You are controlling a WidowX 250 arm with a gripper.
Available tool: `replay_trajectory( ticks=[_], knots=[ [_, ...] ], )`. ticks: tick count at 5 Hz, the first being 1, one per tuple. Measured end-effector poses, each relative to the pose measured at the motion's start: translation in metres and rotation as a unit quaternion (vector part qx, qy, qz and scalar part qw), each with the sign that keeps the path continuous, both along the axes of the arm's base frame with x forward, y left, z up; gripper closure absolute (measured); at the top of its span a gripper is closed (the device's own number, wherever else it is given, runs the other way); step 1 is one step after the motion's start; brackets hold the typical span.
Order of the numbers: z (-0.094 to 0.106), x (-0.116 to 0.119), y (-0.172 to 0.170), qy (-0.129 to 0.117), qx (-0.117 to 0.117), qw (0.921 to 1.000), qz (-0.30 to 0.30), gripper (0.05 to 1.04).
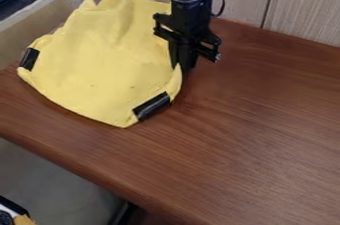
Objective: Spreading cloth
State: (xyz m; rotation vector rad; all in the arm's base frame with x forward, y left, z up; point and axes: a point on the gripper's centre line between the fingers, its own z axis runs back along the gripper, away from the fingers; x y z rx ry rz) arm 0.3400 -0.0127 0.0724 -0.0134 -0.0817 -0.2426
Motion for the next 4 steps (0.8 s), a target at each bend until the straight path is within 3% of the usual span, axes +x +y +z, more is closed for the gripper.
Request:
replay_trajectory(
  ticks=[2,4],
  knots=[
    [0.031,-0.004,-0.030,-0.043,-0.021,0.9976,-0.050,1.024],
    [0.024,-0.025,-0.058,-0.021,-0.029,0.9947,-0.097,1.024]
  ],
)
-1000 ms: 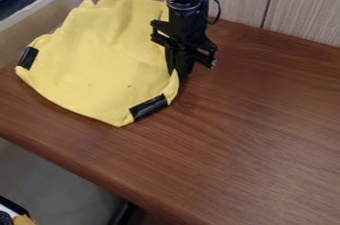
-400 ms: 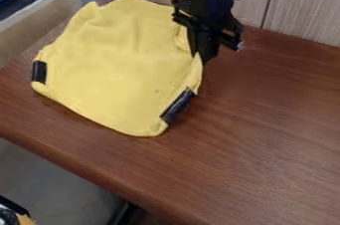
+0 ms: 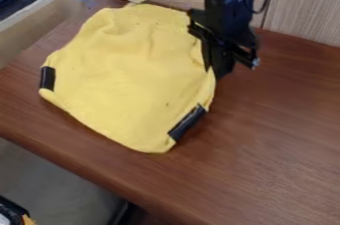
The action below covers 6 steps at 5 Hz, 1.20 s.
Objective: Spreading cloth
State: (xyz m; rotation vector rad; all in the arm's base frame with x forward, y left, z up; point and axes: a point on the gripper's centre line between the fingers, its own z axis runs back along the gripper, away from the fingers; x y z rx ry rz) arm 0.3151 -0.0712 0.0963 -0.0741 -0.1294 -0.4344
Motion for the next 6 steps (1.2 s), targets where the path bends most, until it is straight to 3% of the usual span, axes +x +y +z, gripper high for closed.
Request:
replay_trajectory(
  ticks=[1,2,3,4,5,6],
  knots=[
    [-0.007,-0.015,-0.010,0.016,0.002,0.9997,-0.018,1.024],
    [-0.006,-0.030,-0.022,0.015,0.006,0.9989,-0.045,1.024],
    [-0.022,-0.045,-0.022,0.014,0.023,0.9975,-0.065,1.024],
    [-0.026,-0.047,-0.023,0.014,0.019,0.9974,-0.068,1.003],
    [-0.026,-0.048,-0.022,0.017,0.021,0.9983,-0.051,0.849],
    [-0.026,-0.047,-0.020,0.017,0.028,0.9982,-0.050,0.585]
  ],
)
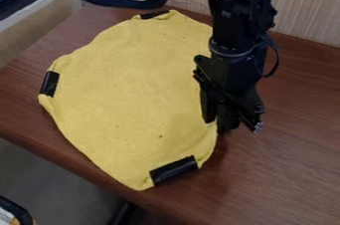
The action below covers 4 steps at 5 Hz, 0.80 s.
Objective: Spreading cloth
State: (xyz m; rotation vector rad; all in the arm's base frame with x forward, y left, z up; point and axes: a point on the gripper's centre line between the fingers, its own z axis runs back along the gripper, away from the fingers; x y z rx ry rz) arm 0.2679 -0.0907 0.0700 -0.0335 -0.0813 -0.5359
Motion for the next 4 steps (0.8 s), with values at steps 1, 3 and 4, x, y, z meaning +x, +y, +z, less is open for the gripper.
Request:
replay_trajectory(
  ticks=[1,3,4],
  knots=[
    [0.000,0.000,0.001,0.001,0.004,1.0000,0.000,0.276],
    [0.004,0.001,0.002,0.003,0.009,1.0000,-0.001,0.077],
    [0.014,0.001,-0.001,0.000,0.014,0.9999,-0.009,0.083]
  ],
)
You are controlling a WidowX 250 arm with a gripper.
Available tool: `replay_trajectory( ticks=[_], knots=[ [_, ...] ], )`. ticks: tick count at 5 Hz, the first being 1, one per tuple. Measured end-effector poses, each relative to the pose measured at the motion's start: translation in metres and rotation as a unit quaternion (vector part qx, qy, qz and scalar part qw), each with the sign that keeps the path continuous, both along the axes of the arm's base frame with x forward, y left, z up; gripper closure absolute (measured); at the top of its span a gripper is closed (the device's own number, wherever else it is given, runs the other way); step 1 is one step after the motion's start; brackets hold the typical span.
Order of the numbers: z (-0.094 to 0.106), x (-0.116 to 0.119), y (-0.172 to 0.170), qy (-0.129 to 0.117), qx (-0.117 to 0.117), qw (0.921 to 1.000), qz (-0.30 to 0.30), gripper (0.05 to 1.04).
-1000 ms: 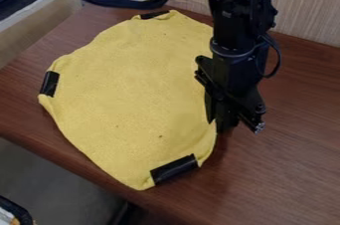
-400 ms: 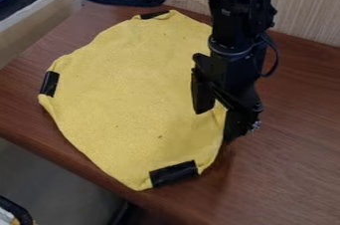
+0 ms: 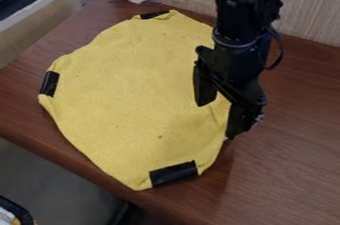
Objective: Spreading cloth
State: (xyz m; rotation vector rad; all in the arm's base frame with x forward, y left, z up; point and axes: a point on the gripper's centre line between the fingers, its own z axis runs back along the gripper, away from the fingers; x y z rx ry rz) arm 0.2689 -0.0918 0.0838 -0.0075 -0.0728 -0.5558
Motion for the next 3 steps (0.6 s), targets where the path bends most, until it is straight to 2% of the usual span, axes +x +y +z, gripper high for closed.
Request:
replay_trajectory(
  ticks=[1,2,3],
  knots=[
    [0.027,-0.001,0.002,-0.035,-0.005,0.9994,0.001,0.083],
    [0.046,-0.003,0.006,-0.065,-0.004,0.9979,0.001,0.083],
    [0.047,-0.003,0.006,-0.066,-0.004,0.9978,0.001,0.083]
  ],
)
